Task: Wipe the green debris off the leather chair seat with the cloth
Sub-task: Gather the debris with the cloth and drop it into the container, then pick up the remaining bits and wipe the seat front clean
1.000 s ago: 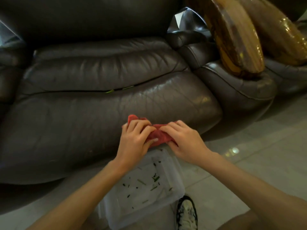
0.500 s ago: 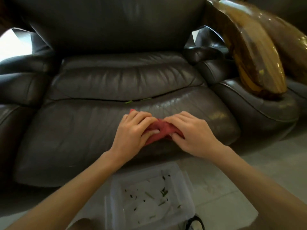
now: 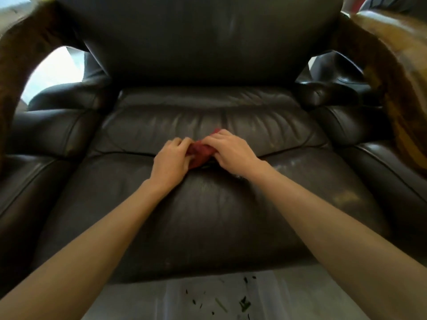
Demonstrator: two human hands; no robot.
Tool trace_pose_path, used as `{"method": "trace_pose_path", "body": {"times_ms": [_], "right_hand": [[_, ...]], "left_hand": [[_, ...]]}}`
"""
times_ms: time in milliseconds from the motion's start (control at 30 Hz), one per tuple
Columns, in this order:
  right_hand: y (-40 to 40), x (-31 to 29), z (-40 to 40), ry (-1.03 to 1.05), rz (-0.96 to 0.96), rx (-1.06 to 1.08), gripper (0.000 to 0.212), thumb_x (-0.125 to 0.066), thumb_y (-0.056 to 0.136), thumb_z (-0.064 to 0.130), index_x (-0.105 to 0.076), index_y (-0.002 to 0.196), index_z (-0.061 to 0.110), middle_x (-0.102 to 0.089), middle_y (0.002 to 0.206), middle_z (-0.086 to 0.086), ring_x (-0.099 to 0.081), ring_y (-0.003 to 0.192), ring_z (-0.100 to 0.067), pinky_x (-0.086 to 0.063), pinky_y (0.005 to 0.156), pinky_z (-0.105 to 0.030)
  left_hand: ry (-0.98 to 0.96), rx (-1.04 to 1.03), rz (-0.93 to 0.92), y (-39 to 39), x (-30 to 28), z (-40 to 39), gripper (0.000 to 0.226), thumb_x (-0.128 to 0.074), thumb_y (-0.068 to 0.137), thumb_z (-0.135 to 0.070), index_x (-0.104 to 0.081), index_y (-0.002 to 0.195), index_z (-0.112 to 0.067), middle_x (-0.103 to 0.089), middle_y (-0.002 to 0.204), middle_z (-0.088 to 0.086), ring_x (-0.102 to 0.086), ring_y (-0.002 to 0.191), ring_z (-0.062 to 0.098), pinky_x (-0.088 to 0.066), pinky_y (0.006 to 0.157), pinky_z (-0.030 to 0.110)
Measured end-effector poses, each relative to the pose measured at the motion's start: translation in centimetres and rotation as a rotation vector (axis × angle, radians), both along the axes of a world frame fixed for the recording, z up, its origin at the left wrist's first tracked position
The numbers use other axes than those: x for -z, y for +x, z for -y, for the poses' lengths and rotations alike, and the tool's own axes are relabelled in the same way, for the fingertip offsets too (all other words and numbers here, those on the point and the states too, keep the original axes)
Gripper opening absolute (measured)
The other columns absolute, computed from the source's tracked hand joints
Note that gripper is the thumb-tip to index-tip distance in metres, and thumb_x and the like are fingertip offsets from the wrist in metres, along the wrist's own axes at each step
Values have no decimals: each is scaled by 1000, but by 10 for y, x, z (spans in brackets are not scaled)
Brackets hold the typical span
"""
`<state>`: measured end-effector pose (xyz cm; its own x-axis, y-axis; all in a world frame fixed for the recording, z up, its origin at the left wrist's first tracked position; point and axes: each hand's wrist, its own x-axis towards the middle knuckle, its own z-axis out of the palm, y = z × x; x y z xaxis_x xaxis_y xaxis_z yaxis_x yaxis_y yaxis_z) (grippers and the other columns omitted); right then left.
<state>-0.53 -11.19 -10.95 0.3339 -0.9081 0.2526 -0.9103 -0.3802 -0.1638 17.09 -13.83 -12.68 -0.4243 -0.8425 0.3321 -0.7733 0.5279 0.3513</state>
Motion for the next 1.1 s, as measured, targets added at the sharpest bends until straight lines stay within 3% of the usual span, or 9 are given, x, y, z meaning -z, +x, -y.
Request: {"method": "trace_pose_path", "body": {"times_ms": [167,300,367,500,700,833,933,1000,1100], "right_hand": [[-31,0,-29,154,68,10,40,-57,82,14,-57,121,27,-65,111,1,-52,104,-23,-44,87,-35],[-64,-44,-54,429,161,-21,37,-64,79,15,-63,112,28,-69,97,10,-60,90,-7,-43,78,-18],[-73,-62,-55,383,192,-43,35,-64,77,15,-63,109,29,-68,92,12,-61,85,-2,-45,75,-20],[-75,-61,-28,69,158,45,35,-61,77,16,-62,111,25,-69,99,1,-58,93,-20,-46,83,-36],[-64,-6,-31,159,76,154,39,-54,83,13,-55,121,22,-64,117,-3,-53,107,-27,-43,91,-38],[-70,-23,-52,306,106,87,33,-60,80,21,-59,113,29,-69,99,3,-59,96,-21,-46,82,-36],[-81,-45,-64,256,251,115,31,-62,78,16,-62,107,27,-70,96,4,-64,93,-19,-50,82,-39],[-90,-48,-67,140,287,203,32,-62,79,15,-61,110,23,-70,100,-2,-63,97,-23,-49,83,-42],[-104,-41,-68,35,315,387,30,-60,81,19,-60,111,23,-70,101,-6,-62,98,-28,-49,82,-43]], "left_hand": [[109,155,-91,-19,4,-12,23,-62,82,-17,-61,105,-15,-68,99,4,-59,94,27,-43,81,35],[407,403,-272,-28,-14,-30,13,-64,84,-21,-62,96,-25,-64,79,-13,-60,76,3,-48,71,23],[382,448,-354,-34,-24,-30,12,-63,84,-20,-62,95,-25,-64,78,-14,-58,72,-3,-46,68,16],[139,331,-313,-49,-40,-2,18,-62,84,-19,-62,102,-19,-65,89,-2,-59,82,10,-48,77,30],[148,250,-49,-57,-5,-1,23,-59,86,-20,-60,108,-14,-66,103,9,-58,98,28,-44,85,37],[335,357,-180,-47,-4,-15,13,-60,85,-27,-60,96,-32,-66,89,-11,-61,85,8,-46,77,25],[497,376,-381,-39,-19,-15,12,-53,83,-37,-60,92,-42,-66,89,-15,-61,83,-3,-47,75,12],[425,229,-474,-34,-19,-9,18,-49,88,-27,-65,95,-31,-67,89,-10,-62,87,5,-46,77,13],[258,31,-186,-25,-7,-10,24,-49,87,-6,-68,100,-11,-69,96,7,-61,96,24,-45,87,29]]}}
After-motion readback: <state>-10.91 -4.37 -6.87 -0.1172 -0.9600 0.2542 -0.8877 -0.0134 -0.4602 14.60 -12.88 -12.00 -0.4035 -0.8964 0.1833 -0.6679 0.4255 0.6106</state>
